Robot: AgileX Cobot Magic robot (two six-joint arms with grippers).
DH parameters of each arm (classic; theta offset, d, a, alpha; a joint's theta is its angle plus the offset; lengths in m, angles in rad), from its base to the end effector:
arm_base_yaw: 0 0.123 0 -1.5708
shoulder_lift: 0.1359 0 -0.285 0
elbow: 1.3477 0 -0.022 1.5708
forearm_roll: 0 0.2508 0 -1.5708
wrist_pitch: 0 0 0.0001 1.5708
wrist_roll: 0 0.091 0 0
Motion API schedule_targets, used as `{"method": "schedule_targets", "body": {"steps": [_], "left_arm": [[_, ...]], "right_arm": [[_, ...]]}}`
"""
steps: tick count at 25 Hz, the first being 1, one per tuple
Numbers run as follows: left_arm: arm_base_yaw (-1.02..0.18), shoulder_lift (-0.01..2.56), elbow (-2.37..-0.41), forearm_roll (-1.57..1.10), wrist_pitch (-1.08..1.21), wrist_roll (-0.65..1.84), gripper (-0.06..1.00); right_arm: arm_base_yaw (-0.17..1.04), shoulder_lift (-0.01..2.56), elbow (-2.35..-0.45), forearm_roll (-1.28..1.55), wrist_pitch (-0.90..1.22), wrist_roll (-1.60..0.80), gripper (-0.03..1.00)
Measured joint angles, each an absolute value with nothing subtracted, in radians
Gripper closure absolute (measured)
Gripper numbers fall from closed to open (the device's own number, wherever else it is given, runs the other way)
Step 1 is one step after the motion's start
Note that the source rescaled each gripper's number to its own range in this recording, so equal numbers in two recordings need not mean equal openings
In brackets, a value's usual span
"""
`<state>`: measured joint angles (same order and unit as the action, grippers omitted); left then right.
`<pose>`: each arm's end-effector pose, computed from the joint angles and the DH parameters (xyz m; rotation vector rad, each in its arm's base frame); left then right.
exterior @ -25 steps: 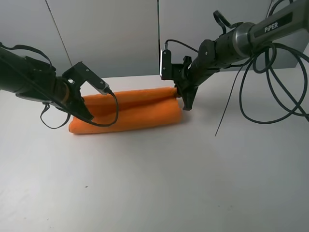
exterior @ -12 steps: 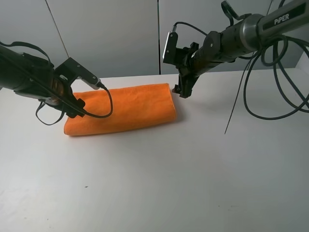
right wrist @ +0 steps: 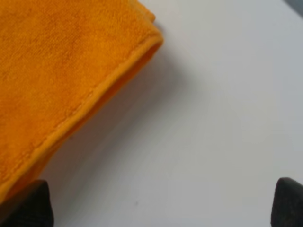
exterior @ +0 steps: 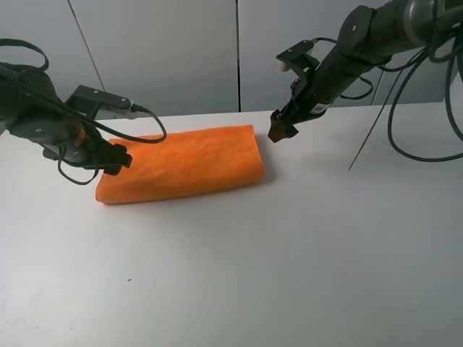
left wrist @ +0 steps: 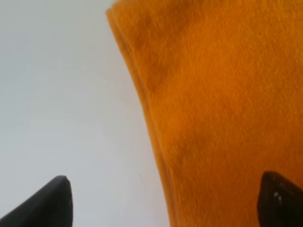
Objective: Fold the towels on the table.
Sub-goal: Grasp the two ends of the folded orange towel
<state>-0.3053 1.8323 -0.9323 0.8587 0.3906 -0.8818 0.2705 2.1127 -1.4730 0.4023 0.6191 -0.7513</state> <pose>0.3322 -0.0771 0.1421 0.2188 2.5851 0.2556 0.4197 0.1379 0.1518 -0.9677 2.4970 0.2635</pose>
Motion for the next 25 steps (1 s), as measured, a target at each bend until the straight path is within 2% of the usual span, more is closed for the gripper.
{"method": "schedule_targets", "body": {"steps": [7,11,16,21,25], "left_arm": [[-0.164,1.832,-0.932,0.455,0.312,-0.547,-0.05],[-0.117,1.832,-0.932,0.339,0.290,-0.434,-0.05],[-0.108,1.836,-0.953,0.240,0.266,-0.306,-0.05],[-0.108,1.893,-1.032,0.088,0.358,-0.134,-0.05],[-0.108,1.949,-1.087,0.045,0.406,-0.103,-0.05]], "right_arm": [[0.253,2.111,-1.502,0.601,0.675,-0.703,-0.03],[0.253,2.111,-1.502,0.652,0.677,-0.687,-0.03],[0.253,2.111,-1.502,0.665,0.671,-0.654,-0.03],[0.253,2.112,-1.502,0.665,0.677,-0.612,-0.03],[0.253,2.134,-1.508,0.665,0.678,-0.561,-0.03]]}}
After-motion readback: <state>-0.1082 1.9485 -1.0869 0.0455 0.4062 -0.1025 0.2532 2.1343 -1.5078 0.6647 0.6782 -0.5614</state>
